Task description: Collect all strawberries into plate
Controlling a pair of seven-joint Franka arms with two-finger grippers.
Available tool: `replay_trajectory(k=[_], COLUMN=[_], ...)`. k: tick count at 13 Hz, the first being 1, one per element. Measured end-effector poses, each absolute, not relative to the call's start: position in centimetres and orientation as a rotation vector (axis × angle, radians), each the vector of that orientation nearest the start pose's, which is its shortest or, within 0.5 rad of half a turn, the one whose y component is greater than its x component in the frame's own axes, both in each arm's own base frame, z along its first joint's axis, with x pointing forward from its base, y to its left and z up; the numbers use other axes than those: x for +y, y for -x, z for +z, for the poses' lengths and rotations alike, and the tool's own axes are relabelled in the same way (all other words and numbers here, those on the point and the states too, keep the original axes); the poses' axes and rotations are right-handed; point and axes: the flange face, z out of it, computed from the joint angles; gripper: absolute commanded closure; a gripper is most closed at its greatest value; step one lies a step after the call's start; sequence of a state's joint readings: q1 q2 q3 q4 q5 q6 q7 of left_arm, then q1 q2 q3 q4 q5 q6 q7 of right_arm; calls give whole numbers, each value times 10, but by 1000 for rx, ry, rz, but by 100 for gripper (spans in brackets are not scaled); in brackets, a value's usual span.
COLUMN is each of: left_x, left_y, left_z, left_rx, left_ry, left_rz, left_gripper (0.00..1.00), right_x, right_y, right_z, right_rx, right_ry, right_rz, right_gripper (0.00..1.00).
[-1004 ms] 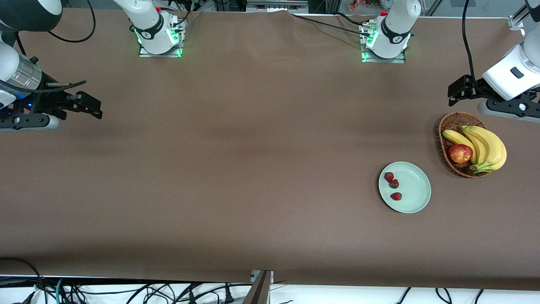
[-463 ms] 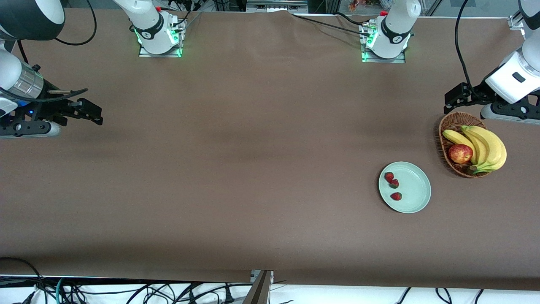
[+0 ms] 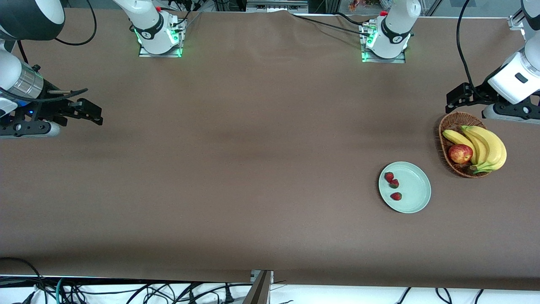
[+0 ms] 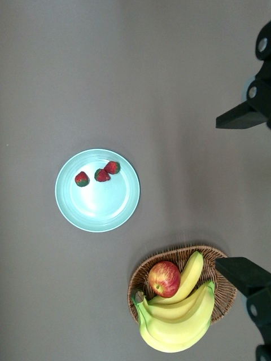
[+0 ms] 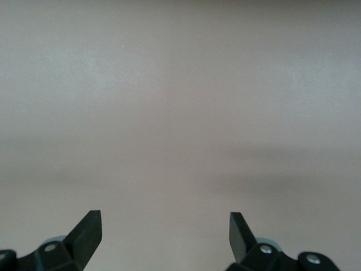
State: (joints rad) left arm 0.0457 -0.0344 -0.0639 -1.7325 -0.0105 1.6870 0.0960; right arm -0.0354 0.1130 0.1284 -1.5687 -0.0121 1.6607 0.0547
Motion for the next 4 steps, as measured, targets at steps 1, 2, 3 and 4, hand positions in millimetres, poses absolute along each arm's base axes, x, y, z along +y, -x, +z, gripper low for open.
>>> replay_trajectory(k=[1,2,3,4], left_x=[-11,-11,-11,-11], left_y=[-550,-549,-549,-549], left_z=[577,576,576,576], left_rx=[177,177,177,177], left_ry=[3145,3145,3145,3145], left_rz=[19,23,26,27], left_gripper=[0,0,0,0], right_x=[50,51,51,52], right_y=[-592,-592,-592,-592], right_z=[569,569,569,569], right_rx=[-62,-63,-64,-65], right_ry=[3140,3140,3140,3140], right_rz=[31,31,31,31], right_gripper=[0,0,0,0])
